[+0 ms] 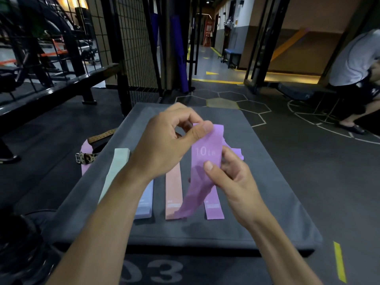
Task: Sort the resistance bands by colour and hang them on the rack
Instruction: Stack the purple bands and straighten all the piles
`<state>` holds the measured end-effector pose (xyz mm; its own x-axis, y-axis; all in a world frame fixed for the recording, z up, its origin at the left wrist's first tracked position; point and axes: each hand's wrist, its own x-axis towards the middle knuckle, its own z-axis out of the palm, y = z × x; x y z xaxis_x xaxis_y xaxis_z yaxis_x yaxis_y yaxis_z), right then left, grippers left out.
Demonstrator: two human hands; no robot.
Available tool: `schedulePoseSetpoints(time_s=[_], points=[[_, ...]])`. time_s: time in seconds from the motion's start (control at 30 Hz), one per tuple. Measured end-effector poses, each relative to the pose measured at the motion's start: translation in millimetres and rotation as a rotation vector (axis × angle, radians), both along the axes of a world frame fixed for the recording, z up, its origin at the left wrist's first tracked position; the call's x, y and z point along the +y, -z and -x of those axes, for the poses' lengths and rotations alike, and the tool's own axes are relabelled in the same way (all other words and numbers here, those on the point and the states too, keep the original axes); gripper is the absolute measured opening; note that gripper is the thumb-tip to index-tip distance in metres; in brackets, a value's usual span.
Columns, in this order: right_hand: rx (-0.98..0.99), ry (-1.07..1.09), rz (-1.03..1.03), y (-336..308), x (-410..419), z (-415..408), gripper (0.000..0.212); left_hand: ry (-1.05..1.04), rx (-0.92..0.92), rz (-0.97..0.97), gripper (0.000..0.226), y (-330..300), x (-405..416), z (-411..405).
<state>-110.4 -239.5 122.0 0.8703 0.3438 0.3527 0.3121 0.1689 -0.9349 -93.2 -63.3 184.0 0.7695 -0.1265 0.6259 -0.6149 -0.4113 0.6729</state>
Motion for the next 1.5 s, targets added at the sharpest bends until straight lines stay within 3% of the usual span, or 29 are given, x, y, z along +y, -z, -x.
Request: schedulePoseSetpoints(time_s=[0.13, 0.27, 0.43, 0.6, 0.77, 0.97, 1.13, 1.23, 1.5], points=[[0.037, 0.038, 0.016, 6.8, 6.6, -1.8, 0.021, 0.018, 0.090, 0.103, 0.023, 3.8, 3.5, -2.5], [0.071, 0.058, 0.075, 7.5, 8.9, -3.2, 0.057, 0.017, 0.130, 0.101, 0.013, 5.0, 5.8, -1.1], [0.095, 0.033, 0.023, 8.2, 6.9, -2.5, 0.071, 0.006, 0.143, 0.112, 0.011, 6.6, 12.9, -4.5], [0.250, -0.135, 0.044, 21.7, 7.7, 2.0, 0.023, -0.044, 0.182, 0.236, 0.009, 10.2, 12.0, -9.6], [0.397, -0.264, 0.028, 33.6, 12.9, 8.8, 0.033, -0.108, 0.199, 0.282, 0.012, 16.2, 11.9, -15.0], [0.453, -0.232, 0.073, 40.5, 5.5, 9.5, 0.007, -0.187, 0.255, 0.319, 0.011, 23.2, 21.4, -24.1], [0.626, -0.150, 0.232, 54.2, -8.7, 6.0, 0.010, -0.091, 0.638, 0.487, 0.010, 45.0, 38.1, -41.4], [0.727, -0.096, 0.321, 60.2, -16.3, 5.1, 0.009, -0.085, 0.754, 0.502, 0.010, 61.7, 42.7, -53.5], [0.710, -0.075, 0.705, 67.9, -28.8, 0.3, 0.006, -0.267, 0.656, 0.574, 0.019, 94.9, 27.1, -92.5]])
